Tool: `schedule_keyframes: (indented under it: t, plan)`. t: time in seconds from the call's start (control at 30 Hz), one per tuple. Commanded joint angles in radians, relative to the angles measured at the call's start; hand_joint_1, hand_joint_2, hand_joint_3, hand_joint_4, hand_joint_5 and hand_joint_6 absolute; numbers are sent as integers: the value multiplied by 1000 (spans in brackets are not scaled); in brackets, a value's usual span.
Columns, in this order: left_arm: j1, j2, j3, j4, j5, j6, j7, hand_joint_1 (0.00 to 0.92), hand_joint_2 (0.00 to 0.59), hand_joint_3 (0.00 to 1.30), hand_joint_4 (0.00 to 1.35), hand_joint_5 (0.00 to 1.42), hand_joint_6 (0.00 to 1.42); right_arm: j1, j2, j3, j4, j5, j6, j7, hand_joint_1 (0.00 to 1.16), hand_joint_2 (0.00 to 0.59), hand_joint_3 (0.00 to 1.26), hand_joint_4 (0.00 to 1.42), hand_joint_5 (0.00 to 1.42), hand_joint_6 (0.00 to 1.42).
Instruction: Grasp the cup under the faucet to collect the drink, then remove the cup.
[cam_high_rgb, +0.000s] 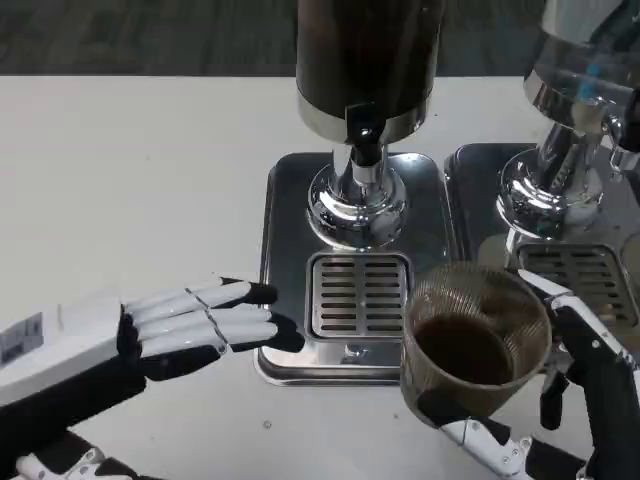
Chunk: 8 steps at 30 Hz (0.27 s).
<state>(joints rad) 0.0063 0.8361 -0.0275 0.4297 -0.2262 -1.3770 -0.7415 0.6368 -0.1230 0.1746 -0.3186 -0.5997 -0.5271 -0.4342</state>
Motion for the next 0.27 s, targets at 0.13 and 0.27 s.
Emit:
schedule_keyframes:
  t: [0.13, 0.27]
  plan:
    - [5, 23, -18, 4, 13, -5, 25, 0, 147, 178, 85, 50, 74, -3, 11, -4, -31, 24, -47, -3, 781, 195, 685, 743, 962, 1281]
    - [0, 25, -24, 8, 14, -5, 31, 0, 146, 178, 83, 47, 74, -2, 12, -7, -34, 25, -47, -2, 780, 195, 685, 743, 962, 1281]
